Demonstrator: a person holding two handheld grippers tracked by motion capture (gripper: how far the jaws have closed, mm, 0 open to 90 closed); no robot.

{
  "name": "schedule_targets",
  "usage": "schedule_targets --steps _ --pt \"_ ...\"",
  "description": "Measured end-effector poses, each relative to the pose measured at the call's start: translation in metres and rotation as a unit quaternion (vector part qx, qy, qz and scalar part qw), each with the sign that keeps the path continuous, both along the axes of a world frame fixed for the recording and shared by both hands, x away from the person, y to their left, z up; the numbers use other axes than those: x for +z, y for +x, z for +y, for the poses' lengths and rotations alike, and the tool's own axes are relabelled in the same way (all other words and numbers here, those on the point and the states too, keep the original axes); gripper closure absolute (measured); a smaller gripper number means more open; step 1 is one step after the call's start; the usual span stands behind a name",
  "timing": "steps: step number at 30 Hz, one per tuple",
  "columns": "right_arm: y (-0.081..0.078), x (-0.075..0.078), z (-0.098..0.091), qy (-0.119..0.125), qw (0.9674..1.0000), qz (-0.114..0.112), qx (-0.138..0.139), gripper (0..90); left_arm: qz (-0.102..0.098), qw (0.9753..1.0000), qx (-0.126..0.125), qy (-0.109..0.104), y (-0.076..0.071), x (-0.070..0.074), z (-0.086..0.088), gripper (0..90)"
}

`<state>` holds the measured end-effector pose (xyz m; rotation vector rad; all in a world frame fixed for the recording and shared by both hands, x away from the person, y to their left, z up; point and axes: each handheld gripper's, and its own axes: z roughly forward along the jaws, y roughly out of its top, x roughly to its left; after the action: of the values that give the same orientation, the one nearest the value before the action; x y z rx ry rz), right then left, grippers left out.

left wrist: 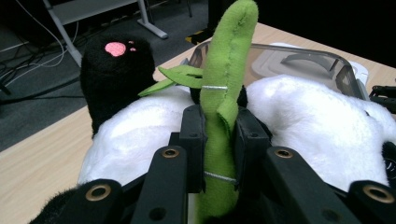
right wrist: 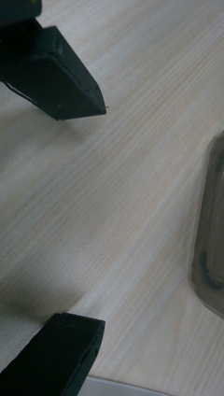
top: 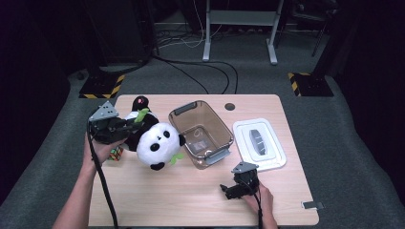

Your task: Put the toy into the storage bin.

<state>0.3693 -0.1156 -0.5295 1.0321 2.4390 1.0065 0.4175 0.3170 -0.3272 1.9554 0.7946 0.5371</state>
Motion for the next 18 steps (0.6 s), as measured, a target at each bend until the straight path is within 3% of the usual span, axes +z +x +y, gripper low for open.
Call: schedule_targets --steps 18 --pt "0.0 0.0 0.0 0.0 1.0 0.001 -0.002 0.1 -0.017 0.9992 -0.036 0.002 0.029 0.03 -0.031 76.9"
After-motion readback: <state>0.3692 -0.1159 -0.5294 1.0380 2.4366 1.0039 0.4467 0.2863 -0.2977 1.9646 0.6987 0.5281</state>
